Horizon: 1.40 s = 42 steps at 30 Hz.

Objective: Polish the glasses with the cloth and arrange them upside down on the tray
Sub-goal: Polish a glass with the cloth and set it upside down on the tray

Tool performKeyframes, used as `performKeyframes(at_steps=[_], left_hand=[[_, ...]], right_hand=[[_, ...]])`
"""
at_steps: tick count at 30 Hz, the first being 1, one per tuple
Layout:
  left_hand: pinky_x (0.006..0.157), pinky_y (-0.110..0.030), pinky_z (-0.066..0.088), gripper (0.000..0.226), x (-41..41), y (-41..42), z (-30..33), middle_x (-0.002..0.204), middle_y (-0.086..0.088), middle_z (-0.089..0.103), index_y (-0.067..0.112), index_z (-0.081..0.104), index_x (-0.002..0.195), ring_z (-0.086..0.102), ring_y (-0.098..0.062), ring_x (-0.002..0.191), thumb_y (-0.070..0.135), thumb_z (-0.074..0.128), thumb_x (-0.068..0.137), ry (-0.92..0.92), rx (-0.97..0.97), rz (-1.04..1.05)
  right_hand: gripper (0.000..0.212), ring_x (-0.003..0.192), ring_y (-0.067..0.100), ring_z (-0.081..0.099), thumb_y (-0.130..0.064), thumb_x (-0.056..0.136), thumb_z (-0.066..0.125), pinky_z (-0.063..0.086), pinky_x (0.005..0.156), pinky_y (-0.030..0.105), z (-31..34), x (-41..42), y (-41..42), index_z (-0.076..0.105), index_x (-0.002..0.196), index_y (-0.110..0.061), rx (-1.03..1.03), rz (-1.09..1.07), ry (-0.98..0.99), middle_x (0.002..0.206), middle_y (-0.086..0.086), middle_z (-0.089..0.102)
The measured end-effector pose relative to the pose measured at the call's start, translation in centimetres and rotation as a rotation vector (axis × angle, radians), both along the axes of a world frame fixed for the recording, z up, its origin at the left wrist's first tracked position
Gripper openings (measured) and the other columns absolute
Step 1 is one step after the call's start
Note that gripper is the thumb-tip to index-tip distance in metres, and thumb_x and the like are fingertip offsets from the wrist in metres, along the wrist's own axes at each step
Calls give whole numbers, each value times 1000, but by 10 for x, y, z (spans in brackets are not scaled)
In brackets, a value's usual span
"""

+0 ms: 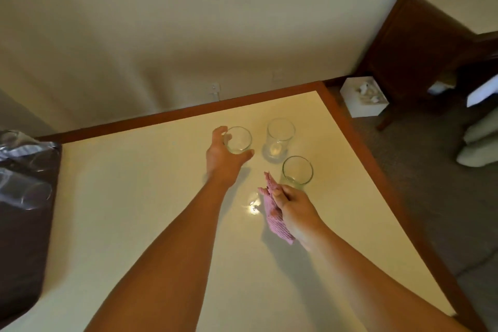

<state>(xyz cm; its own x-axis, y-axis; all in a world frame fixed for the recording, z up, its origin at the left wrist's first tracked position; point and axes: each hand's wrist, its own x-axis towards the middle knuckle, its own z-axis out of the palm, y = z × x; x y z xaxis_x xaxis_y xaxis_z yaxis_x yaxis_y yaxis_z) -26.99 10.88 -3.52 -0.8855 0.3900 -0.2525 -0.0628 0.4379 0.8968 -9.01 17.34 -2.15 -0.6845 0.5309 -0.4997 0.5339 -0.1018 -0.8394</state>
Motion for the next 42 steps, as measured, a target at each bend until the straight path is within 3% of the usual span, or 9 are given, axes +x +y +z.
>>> performKeyframes(at_steps=[9,11,14,19,25,29,33,37,42], left_hand=[[91,-40,55,80,18,-45,47,125,-13,72,8,56,137,69,-26,115,46,86,74,-423,514,397],[101,-47,55,75,27,-72,79,133,-21,68,7,62,136,64,-35,127,56,74,80,-475,671,317],[99,-47,58,70,49,-93,117,127,-23,68,8,68,133,66,-35,123,67,46,100,-504,815,148],[82,-33,61,71,75,-153,160,96,-6,75,17,83,99,75,-19,92,58,26,109,-514,951,143],[89,-37,57,55,109,-214,187,120,-9,78,17,85,107,77,-22,107,46,37,108,-555,977,223],[66,-29,61,65,122,-261,206,85,-12,74,7,81,84,74,-21,72,49,36,106,-483,1034,299],[74,-34,59,62,148,-276,219,87,-13,79,12,83,77,78,-24,76,51,44,104,-391,861,368],[63,-31,55,49,155,-294,231,68,-5,71,13,75,67,69,-19,64,43,57,101,-162,780,505],[59,-31,51,48,166,-307,231,63,-2,68,11,72,76,64,-20,61,38,50,109,-44,702,478]], right_hand=[[44,85,5,58,-27,110,37,52,68,20,61,-12,-28,41,150,-45,138,-54,493,126,-25,66],[46,113,1,62,-25,110,38,57,88,26,92,-22,-39,35,154,-39,296,27,609,146,-15,56],[49,150,12,36,-29,111,35,42,117,41,124,-44,-60,28,160,-22,596,287,654,163,-4,36],[52,157,3,-1,-34,110,30,5,123,17,153,-37,-134,24,160,-23,857,571,585,170,-8,8],[52,156,8,14,-29,109,41,19,127,31,184,-32,-195,30,159,-20,633,377,559,170,-5,16],[59,153,-4,10,-46,104,31,17,119,10,175,12,-252,24,160,-30,726,476,655,168,-16,10],[37,128,16,62,-36,108,40,52,107,35,189,-2,-256,56,142,-33,172,205,740,140,0,64],[38,121,3,64,-39,108,42,54,102,26,200,18,-292,49,144,-42,398,187,787,137,-12,64],[52,121,16,64,-46,104,35,56,99,41,207,31,-300,32,155,-35,526,136,774,141,-2,60]])
